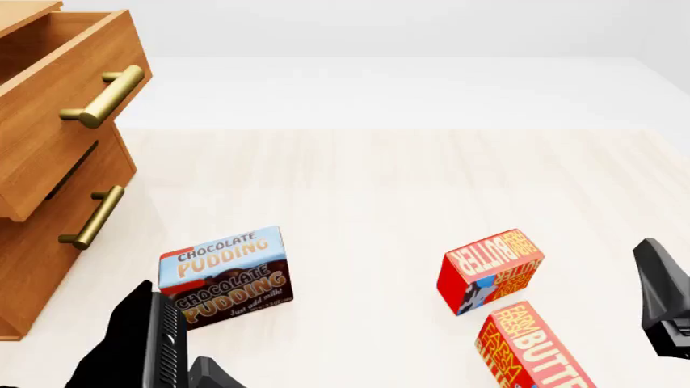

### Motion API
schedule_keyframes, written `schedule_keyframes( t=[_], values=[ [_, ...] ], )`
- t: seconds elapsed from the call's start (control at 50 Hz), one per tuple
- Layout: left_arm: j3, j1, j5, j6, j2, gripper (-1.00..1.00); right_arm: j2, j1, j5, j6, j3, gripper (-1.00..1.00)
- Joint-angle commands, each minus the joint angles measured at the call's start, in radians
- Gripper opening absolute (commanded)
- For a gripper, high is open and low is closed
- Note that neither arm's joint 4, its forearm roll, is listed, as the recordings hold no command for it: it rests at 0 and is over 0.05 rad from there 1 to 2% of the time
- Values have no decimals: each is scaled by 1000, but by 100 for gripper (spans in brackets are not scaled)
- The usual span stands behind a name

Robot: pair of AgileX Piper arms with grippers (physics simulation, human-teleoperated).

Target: Put the bowl in the top drawer of the cabinet.

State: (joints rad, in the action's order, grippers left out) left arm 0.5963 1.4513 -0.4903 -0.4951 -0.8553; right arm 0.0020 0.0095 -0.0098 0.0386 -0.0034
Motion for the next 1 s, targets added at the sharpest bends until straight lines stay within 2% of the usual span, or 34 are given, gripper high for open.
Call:
schedule_keyframes(
  t=[0.02,0.34,0.64,1.0],
  values=[
    [-1,-29,-52,10,27,100,0,1,0,0,0,100],
    [-29,-75,-79,16,80,100,0,1,0,0,0,100],
    [-143,-114,-35,-5,126,100,0,0,1,1,0,100],
    [-226,-146,1,-30,161,100,0,0,0,1,0,100]
  ],
)
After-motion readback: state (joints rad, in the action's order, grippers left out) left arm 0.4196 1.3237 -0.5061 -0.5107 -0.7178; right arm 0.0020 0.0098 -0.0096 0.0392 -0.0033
